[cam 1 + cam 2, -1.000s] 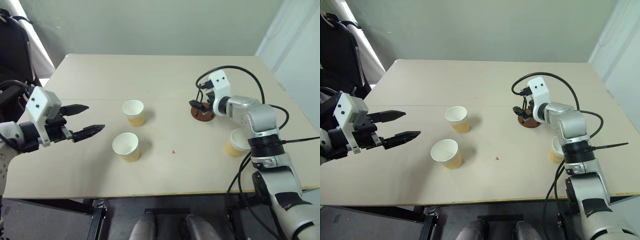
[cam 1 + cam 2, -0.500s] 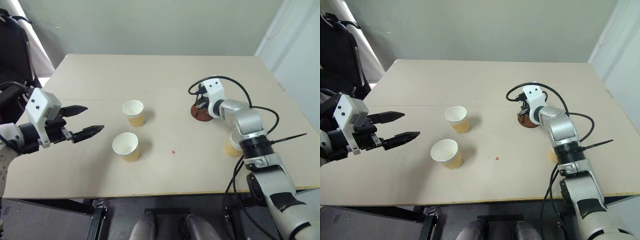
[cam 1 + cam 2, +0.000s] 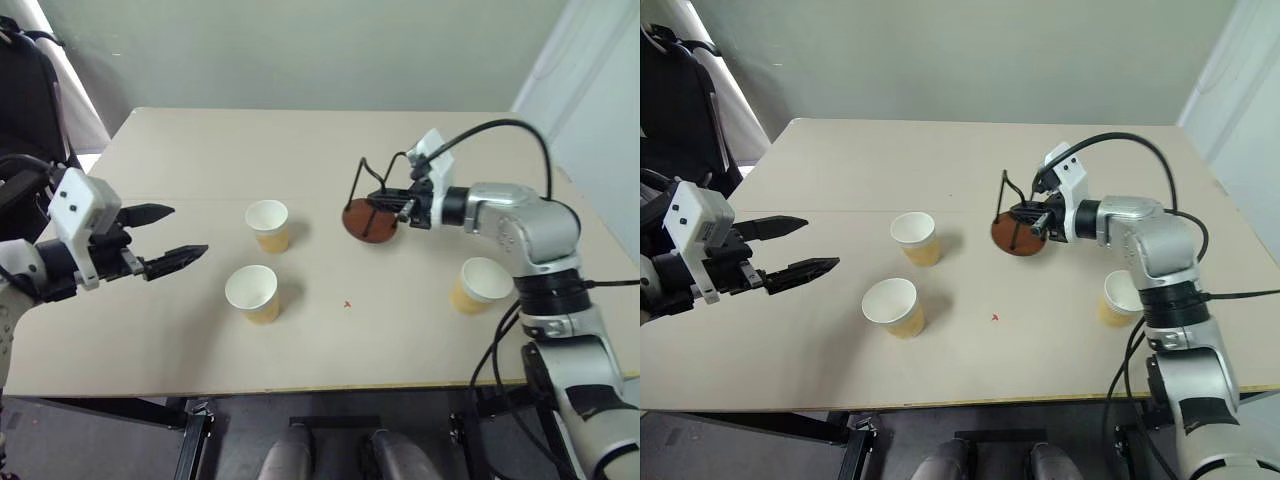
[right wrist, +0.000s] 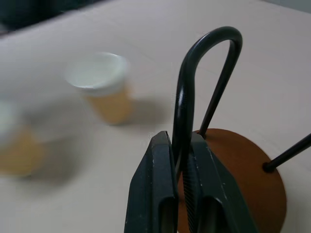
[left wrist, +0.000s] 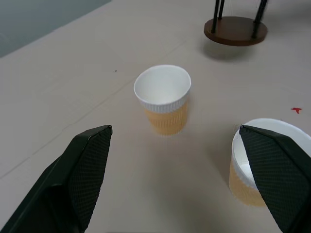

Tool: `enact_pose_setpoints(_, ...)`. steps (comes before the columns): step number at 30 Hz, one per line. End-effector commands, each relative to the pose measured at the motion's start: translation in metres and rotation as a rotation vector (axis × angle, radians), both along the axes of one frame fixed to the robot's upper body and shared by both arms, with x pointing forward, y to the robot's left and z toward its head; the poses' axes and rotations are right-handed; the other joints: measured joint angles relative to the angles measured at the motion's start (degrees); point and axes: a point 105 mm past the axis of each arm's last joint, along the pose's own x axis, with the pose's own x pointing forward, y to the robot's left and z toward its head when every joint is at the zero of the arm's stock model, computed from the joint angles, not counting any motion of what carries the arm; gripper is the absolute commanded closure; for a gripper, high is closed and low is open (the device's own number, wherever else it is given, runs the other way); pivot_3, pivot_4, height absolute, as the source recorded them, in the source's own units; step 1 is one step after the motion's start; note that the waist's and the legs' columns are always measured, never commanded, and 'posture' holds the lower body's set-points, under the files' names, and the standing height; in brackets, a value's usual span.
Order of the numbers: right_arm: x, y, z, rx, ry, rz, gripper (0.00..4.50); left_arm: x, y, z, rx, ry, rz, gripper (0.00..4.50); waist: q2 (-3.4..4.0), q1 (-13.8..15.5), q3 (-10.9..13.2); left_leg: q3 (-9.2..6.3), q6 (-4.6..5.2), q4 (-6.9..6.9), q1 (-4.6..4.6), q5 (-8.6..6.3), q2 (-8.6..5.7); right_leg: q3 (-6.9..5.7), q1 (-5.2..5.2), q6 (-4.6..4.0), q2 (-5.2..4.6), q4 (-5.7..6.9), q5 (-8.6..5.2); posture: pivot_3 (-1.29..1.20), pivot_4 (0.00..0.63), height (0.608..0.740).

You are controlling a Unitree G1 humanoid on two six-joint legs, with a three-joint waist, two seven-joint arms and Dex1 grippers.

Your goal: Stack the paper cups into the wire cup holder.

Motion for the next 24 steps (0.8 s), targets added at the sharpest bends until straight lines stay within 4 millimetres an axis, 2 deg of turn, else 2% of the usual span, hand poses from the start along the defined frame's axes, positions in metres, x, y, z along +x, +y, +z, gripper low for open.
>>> enact_pose_setpoints(1, -0.050, 0.013, 0.004, -0.038, -0.014, 0.300, 4.44, 0.000, -0.004, 0.012, 0.027, -0.043, -0.016, 0.00, -0.04, -0.04, -0.03, 0.00, -0.01, 0.00, 0.01, 0.00, 0.00, 0.00, 0.01, 0.00, 0.00, 0.00, 0.00, 0.00, 0.150, 0.740)
enact_pose_setpoints(4, -0.071, 0.011, -0.009, -0.098, 0.011, 0.429, 4.44, 0.000, -0.005, 0.012, 0.027, -0.042, -0.019, 0.00, -0.09, -0.10, -0.05, 0.01, -0.02, 0.02, 0.05, 0.02, 0.01, -0.01, 0.10, 0.01, 0.01, -0.04, 0.00, 0.00, 0.150, 0.740)
enact_pose_setpoints(7, -0.081, 0.011, -0.021, -0.162, -0.002, 0.527, 4.44, 0.000, -0.006, 0.012, 0.027, -0.040, -0.020, 0.00, -0.09, -0.14, -0.05, 0.01, 0.07, 0.07, 0.08, 0.07, 0.00, 0.00, 0.15, 0.05, 0.01, -0.03, 0.02, 0.00, 0.150, 0.740)
enact_pose_setpoints(11, -0.079, 0.013, -0.037, -0.265, -0.049, 0.618, 4.44, 0.000, -0.007, 0.011, 0.028, -0.040, -0.020, 0.00, -0.10, -0.27, -0.06, 0.01, 0.13, 0.07, 0.23, 0.10, 0.01, 0.00, 0.27, 0.04, 0.01, -0.01, 0.04, 0.00, 0.150, 0.740)
enact_pose_setpoints(24, -0.069, 0.022, -0.057, -0.342, -0.136, 0.743, 4.44, -0.007, -0.003, 0.007, 0.033, -0.026, 0.013, 0.00, -0.10, -0.34, -0.06, 0.01, 0.16, 0.04, 0.36, 0.08, 0.01, 0.00, 0.39, -0.01, 0.01, -0.02, 0.05, 0.00, 0.150, 0.740)
